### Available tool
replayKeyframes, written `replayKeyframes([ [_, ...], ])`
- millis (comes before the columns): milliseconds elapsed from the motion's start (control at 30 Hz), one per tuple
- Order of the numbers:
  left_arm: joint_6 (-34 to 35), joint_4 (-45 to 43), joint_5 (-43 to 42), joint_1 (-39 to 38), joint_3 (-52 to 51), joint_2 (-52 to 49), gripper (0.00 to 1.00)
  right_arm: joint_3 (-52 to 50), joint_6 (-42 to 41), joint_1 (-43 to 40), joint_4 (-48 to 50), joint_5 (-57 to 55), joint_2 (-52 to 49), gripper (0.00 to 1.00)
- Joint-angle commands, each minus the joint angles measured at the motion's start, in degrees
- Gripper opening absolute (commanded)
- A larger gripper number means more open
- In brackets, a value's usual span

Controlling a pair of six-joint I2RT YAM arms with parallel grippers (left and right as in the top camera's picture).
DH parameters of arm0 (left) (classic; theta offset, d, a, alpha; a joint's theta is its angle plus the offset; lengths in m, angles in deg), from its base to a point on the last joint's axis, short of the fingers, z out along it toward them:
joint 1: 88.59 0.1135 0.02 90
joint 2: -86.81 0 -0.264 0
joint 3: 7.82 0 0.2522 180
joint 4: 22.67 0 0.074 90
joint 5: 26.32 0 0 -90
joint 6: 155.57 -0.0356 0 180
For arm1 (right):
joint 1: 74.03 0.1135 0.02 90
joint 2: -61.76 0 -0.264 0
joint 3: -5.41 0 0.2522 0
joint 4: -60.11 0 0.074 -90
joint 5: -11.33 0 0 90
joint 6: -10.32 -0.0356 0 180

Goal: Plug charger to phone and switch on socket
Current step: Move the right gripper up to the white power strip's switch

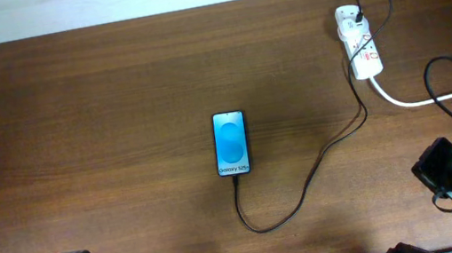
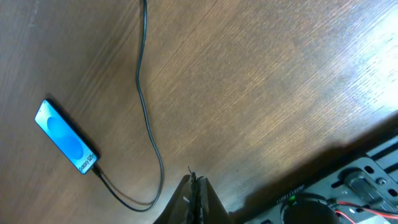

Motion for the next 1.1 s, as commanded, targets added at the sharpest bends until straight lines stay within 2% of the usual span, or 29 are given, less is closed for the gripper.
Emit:
replayKeyframes([
  [0, -0.28, 2.34, 0.39, 0.00, -0.31, 0.31, 0.99, 2.67, 0.74, -0.48, -1.11, -0.92, 0.50, 0.04],
  [467, -0.26, 2.49, 0.15, 0.00, -0.31, 0.31, 0.99, 8.31, 0.70, -0.42, -9.66, -0.48, 0.42, 0.04],
  [633, -0.26, 2.51, 0.15, 0.00, -0.31, 0.31, 0.99, 8.33, -2.69, -0.44, -5.77, -0.33, -0.66, 0.04],
  [833, -0.26, 2.51, 0.15, -0.02, -0.31, 0.31, 0.99, 8.70, -4.48, -0.42, -0.46, 11.23, -10.88, 0.04],
  [1067, -0.26, 2.49, 0.15, 0.00, -0.31, 0.31, 0.99, 18.36, -4.50, -0.37, -0.33, 12.90, -26.08, 0.04],
])
